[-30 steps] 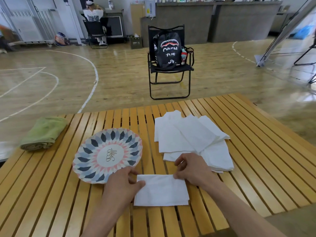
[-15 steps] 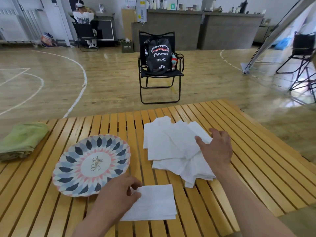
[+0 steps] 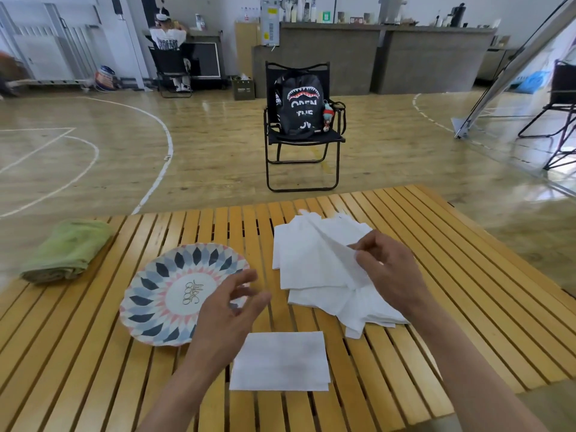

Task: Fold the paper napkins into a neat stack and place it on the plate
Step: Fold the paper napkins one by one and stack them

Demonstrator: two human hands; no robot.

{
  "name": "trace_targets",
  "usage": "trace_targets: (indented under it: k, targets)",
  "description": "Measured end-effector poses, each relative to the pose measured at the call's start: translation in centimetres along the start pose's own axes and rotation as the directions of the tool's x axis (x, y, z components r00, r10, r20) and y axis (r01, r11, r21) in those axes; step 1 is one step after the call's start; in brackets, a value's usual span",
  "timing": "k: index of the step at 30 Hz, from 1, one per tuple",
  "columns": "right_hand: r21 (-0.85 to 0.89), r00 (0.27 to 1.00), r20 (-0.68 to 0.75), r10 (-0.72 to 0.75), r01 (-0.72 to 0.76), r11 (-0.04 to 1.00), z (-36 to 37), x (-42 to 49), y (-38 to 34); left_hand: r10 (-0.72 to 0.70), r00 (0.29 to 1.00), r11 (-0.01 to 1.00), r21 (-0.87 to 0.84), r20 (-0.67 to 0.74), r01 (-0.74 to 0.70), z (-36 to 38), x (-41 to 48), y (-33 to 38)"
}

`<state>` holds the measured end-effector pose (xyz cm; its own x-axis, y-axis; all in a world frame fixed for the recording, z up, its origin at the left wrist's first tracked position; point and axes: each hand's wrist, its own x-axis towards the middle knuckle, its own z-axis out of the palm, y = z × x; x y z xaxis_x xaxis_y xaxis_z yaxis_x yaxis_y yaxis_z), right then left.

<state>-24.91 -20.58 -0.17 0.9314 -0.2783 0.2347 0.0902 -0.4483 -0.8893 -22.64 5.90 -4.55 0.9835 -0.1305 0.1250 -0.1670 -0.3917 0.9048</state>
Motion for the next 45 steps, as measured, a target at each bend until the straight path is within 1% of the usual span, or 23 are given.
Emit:
trace_targets:
  k: [2,4,6,8,10,11,12,15,18,20,22,24,26,28,30,34,38,40,43,45]
  targets:
    - [0.066,0.984,0.177,0.012,-0.024,0.998,0.6,-1.1,-1.7,-0.012,1.0,0.998,-0.068,0.0,0.012,-0.4,0.2,0.2]
    - [0.15,0.944,0.329,0.025,-0.079,0.986,1.4,-1.7,-2.5,-0.035,0.998,0.987,-0.155,0.049,0.042,-0.9,0.2,0.4]
    - [0.228,0.901,0.429,0.069,-0.181,0.957,2.4,-2.0,-2.5,-0.067,0.992,0.974,-0.207,0.11,0.089,-1.4,0.0,0.5]
    - [0.238,0.87,0.474,0.137,-0.277,0.931,3.2,-2.1,-2.1,-0.144,0.973,0.944,-0.269,0.182,0.19,-2.0,-0.3,0.7]
    - [0.231,0.853,0.476,0.213,-0.355,0.906,3.6,-2.0,-1.6,-0.247,0.927,0.878,-0.34,0.283,0.338,-2.4,-0.3,0.7]
    - [0.227,0.843,0.474,0.256,-0.397,0.889,3.7,-2.0,-1.2,-0.285,0.909,0.856,-0.345,0.305,0.384,-2.5,-0.4,0.5]
    - [0.217,0.828,0.475,0.298,-0.439,0.872,3.7,-2.1,-0.9,-0.312,0.902,0.846,-0.344,0.299,0.407,-2.5,-0.6,0.3]
    - [0.161,0.776,0.491,0.396,-0.527,0.834,4.0,-2.4,-0.4,-0.354,0.91,0.853,-0.324,0.218,0.409,-2.6,-0.6,-0.3]
    - [0.22,0.775,0.441,0.452,-0.582,0.783,4.6,-2.5,-0.1,-0.385,0.898,0.835,-0.334,0.211,0.437,-2.5,-0.5,-0.2]
    - [0.281,0.781,0.405,0.475,-0.601,0.748,4.7,-2.3,-0.1,-0.378,0.891,0.835,-0.323,0.252,0.445,-2.7,-0.3,0.0]
    - [0.311,0.777,0.401,0.485,-0.614,0.726,4.7,-2.0,0.1,-0.327,0.889,0.839,-0.334,0.321,0.429,-2.9,-0.3,0.1]
    - [0.336,0.763,0.411,0.498,-0.635,0.696,4.8,-1.8,0.3,-0.266,0.89,0.872,-0.302,0.369,0.386,-3.2,-0.4,0.0]
    - [0.362,0.752,0.419,0.509,-0.653,0.665,4.9,-1.8,0.4,-0.184,0.891,0.915,-0.26,0.414,0.31,-3.6,-0.5,-0.1]
    - [0.39,0.747,0.43,0.507,-0.661,0.642,4.8,-1.7,0.4,-0.097,0.893,0.94,-0.254,0.439,0.228,-4.1,-0.5,0.0]
    - [0.379,0.744,0.448,0.496,-0.66,0.648,4.7,-1.7,0.1,-0.043,0.917,0.96,-0.237,0.396,0.147,-4.3,-0.5,0.2]
    - [0.277,0.761,0.478,0.439,-0.605,0.747,4.5,-1.8,0.0,0.052,0.974,0.988,-0.153,0.22,-0.018,-4.0,-0.4,0.0]
    - [0.222,0.749,0.579,0.324,-0.526,0.821,3.8,-2.0,-0.4,0.135,0.985,0.988,-0.086,0.103,-0.126,-3.9,-0.2,-0.2]
    - [0.168,0.743,0.616,0.263,-0.449,0.877,3.3,-2.0,-0.4,0.144,0.987,0.987,-0.084,0.072,-0.138,-4.0,-0.1,-0.2]
    - [0.091,0.738,0.643,0.205,-0.339,0.936,3.0,-2.0,-0.3,0.082,0.996,0.994,-0.069,0.031,-0.08,-3.8,0.0,-0.4]
    - [0.055,0.756,0.632,0.168,-0.26,0.964,3.3,-2.3,-0.6,0.065,0.998,0.997,-0.05,0.005,-0.064,-3.6,0.0,-0.3]
